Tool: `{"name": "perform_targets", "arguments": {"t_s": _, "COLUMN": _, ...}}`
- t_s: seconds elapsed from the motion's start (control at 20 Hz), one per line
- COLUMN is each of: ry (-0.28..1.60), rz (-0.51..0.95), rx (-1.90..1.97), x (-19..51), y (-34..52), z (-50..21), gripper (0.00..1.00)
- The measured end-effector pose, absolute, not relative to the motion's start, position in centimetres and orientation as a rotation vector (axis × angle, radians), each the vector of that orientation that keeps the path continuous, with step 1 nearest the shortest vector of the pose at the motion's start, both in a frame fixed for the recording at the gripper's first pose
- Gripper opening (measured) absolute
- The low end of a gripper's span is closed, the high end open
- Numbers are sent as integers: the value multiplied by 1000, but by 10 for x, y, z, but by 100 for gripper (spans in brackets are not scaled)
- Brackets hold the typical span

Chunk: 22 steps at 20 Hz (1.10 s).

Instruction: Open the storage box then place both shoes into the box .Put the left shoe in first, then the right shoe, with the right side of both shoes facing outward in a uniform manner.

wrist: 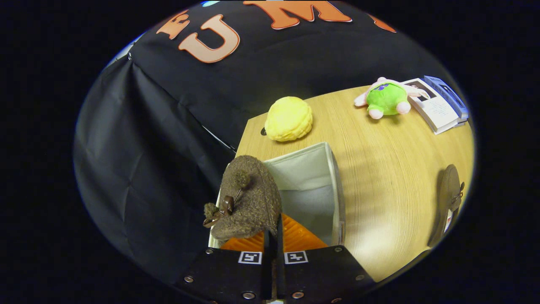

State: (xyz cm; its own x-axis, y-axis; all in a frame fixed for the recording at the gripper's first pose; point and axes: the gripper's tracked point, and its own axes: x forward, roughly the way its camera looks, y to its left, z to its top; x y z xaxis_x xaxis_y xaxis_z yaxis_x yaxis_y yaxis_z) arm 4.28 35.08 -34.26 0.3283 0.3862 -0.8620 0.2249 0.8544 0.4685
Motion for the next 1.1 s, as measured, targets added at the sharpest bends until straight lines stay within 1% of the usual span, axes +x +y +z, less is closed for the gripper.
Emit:
{"name": "perform_targets", "arguments": {"t_s": 0.2, "ry": 1312, "rz": 94, "rx": 563, "x": 34, "y": 363, "z": -361, "gripper": 5}}
{"name": "perform_targets", "arguments": {"t_s": 0.3, "ry": 1328, "rz": 79, "rx": 575, "x": 33, "y": 367, "z": -369, "gripper": 9}}
{"name": "perform_targets", "arguments": {"t_s": 0.4, "ry": 1348, "rz": 81, "rx": 581, "x": 29, "y": 373, "z": -371, "gripper": 17}}
{"name": "perform_targets", "arguments": {"t_s": 0.45, "ry": 1369, "rz": 107, "rx": 591, "x": 25, "y": 381, "z": -371, "gripper": 27}}
{"name": "perform_targets", "arguments": {"t_s": 0.6, "ry": 1370, "rz": 167, "rx": 627, "x": 20, "y": 393, "z": -359, "gripper": 46}}
{"name": "perform_targets", "arguments": {"t_s": 0.65, "ry": 1355, "rz": 182, "rx": 624, "x": 20, "y": 393, "z": -354, "gripper": 54}}
{"name": "perform_targets", "arguments": {"t_s": 0.8, "ry": 1290, "rz": 219, "rx": 611, "x": 20, "y": 379, "z": -333, "gripper": 63}}
{"name": "perform_targets", "arguments": {"t_s": 0.95, "ry": 1197, "rz": 228, "rx": 585, "x": 21, "y": 354, "z": -307, "gripper": 76}}
{"name": "perform_targets", "arguments": {"t_s": 1.1, "ry": 1113, "rz": 227, "rx": 554, "x": 21, "y": 319, "z": -288, "gripper": 81}}
